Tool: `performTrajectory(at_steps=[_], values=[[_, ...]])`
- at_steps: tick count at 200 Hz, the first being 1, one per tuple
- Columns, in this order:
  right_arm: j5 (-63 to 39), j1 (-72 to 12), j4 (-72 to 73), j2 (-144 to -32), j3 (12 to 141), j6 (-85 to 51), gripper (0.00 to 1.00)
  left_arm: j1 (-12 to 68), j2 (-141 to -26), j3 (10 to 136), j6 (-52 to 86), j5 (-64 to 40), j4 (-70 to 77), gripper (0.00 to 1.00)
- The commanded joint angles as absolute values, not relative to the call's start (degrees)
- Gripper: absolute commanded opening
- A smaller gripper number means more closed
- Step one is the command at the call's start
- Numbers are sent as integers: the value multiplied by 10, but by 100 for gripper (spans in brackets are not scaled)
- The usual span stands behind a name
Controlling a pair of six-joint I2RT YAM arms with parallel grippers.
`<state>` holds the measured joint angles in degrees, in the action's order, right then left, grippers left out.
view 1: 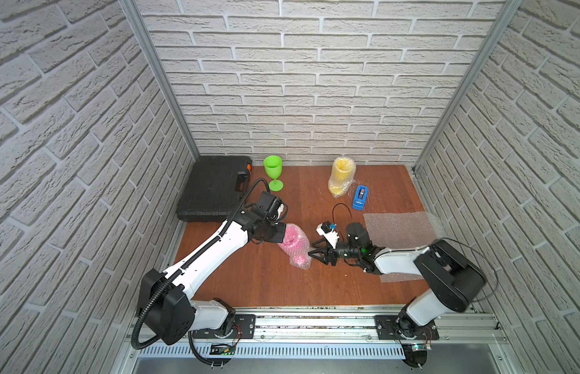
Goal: Wrap wine glasses in bubble wrap
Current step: Pick up the bubble wrap from the center of the board.
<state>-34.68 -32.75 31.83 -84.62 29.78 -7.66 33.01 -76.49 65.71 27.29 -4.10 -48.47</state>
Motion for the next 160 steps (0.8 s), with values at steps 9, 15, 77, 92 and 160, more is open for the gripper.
performTrajectory(at_steps=[9,15,77,92,160], values=[[-242,-333,112,-726,344,-158,52,335,-775,692,280,-9,-528,8],[-224,-339,70,-712,367,-175,52,337,-778,696,282,-4,-533,9],[-113,-418,-291,-790,650,-358,48,380,-828,748,305,36,-575,12],[-95,-434,-319,-812,691,-383,51,388,-838,756,310,44,-579,12],[0,-464,-402,-922,770,-415,42,398,-841,762,330,30,-560,12]])
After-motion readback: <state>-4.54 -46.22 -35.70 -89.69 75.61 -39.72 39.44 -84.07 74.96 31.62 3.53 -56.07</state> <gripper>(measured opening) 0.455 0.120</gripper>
